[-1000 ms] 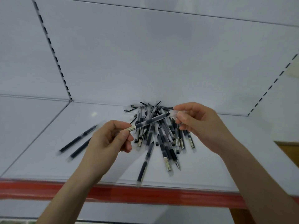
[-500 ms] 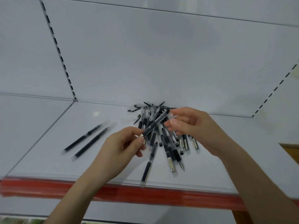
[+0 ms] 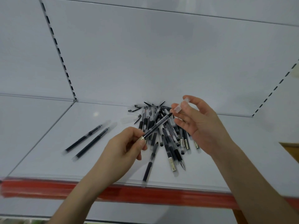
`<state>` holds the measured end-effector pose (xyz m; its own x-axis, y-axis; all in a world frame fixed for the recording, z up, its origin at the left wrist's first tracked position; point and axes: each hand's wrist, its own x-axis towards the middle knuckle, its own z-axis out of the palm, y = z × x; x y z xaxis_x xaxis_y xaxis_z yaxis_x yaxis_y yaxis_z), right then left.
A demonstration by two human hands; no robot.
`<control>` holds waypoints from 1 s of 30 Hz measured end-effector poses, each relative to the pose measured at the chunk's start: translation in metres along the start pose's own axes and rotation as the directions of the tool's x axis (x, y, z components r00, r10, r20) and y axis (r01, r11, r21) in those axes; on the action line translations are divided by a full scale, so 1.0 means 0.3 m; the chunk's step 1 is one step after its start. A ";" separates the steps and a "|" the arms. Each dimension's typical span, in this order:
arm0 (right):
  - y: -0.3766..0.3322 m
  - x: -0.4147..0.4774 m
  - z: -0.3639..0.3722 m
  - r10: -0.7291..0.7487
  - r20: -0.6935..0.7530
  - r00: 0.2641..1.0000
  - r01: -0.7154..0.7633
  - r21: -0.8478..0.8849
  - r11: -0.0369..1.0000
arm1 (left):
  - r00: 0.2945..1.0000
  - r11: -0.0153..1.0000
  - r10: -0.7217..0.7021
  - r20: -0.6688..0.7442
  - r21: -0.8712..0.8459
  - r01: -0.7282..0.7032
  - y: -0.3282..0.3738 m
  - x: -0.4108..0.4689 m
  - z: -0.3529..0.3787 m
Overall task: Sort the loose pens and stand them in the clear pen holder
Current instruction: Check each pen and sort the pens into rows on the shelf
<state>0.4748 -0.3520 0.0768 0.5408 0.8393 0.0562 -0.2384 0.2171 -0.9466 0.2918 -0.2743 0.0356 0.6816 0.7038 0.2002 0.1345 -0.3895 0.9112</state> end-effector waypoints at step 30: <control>0.110 0.036 0.041 -0.112 -0.036 0.993 0.089 -0.400 0.912 | 0.996 0.966 0.034 -0.081 0.257 -0.012 -0.053 0.042 0.012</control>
<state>0.4631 -0.3296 0.0502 0.5931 0.7909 0.1507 0.1528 0.0732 -0.9855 0.3008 -0.2615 0.0222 0.6255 0.7357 0.2598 0.3062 -0.5377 0.7856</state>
